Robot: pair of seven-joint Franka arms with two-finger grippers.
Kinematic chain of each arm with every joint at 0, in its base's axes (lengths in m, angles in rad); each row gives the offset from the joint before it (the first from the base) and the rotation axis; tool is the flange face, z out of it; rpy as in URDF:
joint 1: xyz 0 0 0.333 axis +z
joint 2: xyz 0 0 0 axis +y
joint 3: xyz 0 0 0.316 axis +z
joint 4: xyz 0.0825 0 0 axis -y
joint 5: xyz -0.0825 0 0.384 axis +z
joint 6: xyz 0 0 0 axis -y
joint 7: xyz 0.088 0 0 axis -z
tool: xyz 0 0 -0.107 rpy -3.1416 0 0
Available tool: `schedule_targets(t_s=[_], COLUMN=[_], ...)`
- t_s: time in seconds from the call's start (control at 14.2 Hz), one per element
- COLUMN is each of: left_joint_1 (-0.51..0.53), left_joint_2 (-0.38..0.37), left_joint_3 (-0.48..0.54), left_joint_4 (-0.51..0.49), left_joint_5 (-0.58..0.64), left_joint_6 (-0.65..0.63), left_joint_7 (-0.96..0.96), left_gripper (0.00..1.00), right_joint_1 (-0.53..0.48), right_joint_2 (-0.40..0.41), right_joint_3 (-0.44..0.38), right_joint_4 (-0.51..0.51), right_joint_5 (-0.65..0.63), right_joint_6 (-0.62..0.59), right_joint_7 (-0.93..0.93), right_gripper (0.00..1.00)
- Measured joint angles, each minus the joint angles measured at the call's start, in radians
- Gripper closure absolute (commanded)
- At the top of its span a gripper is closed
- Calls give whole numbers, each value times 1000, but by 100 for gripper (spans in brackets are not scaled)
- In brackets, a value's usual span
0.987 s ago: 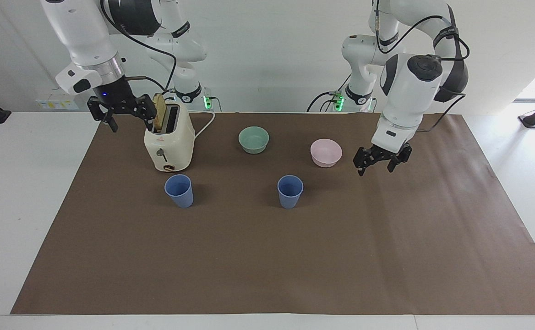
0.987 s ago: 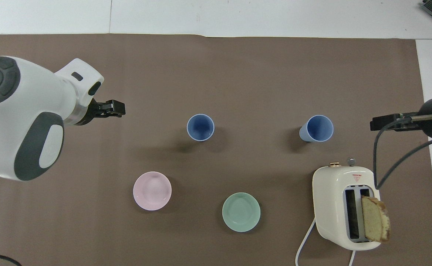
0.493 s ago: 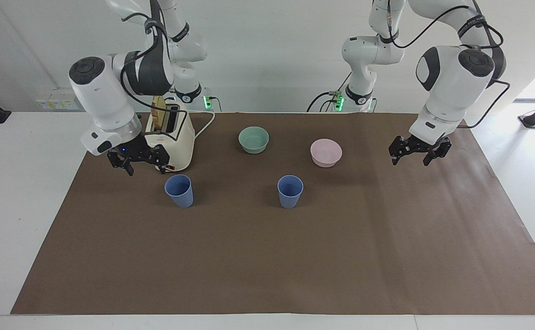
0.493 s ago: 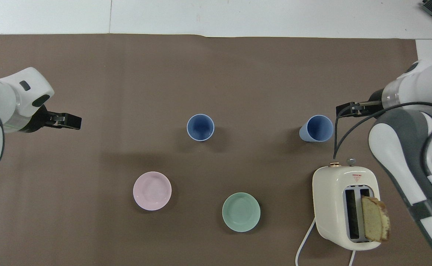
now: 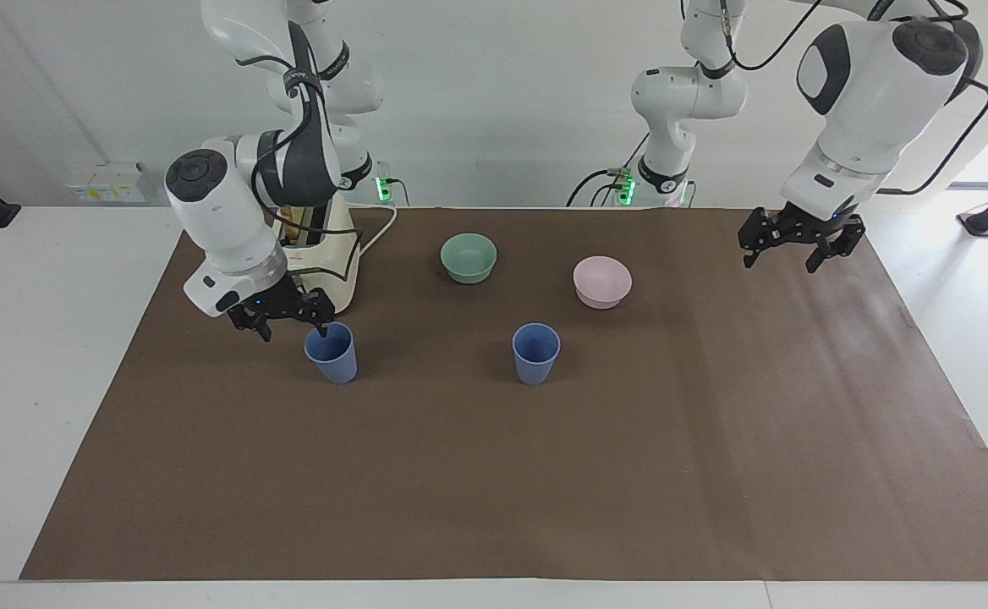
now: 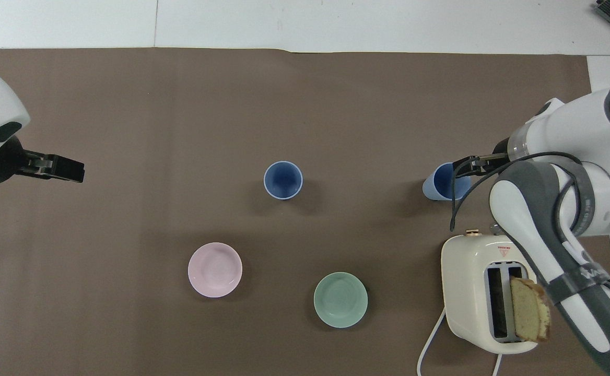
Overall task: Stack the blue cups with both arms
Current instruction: 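Grasp the other blue cup with the right gripper while the left gripper retracts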
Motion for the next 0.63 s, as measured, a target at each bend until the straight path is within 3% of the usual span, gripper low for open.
schedule_targets(t_s=[0.56,0.63], left_joint_1=[61,61], left_joint_2=[-25,-28], left_joint_3=[11,5], left_joint_4=[34,54], left_joint_5=[0,0], left_joint_6=[-79,-100], left_joint_7=[128,128], left_gripper=[0,0], right_joint_1=[-1,-2], right_joint_2=[44,55], right_joint_3=[-2,-2], right_joint_4=[-48,-53], right_joint_5=[0,0], right_joint_6=[53,73], right_joint_7=[0,0], right_gripper=[0,20])
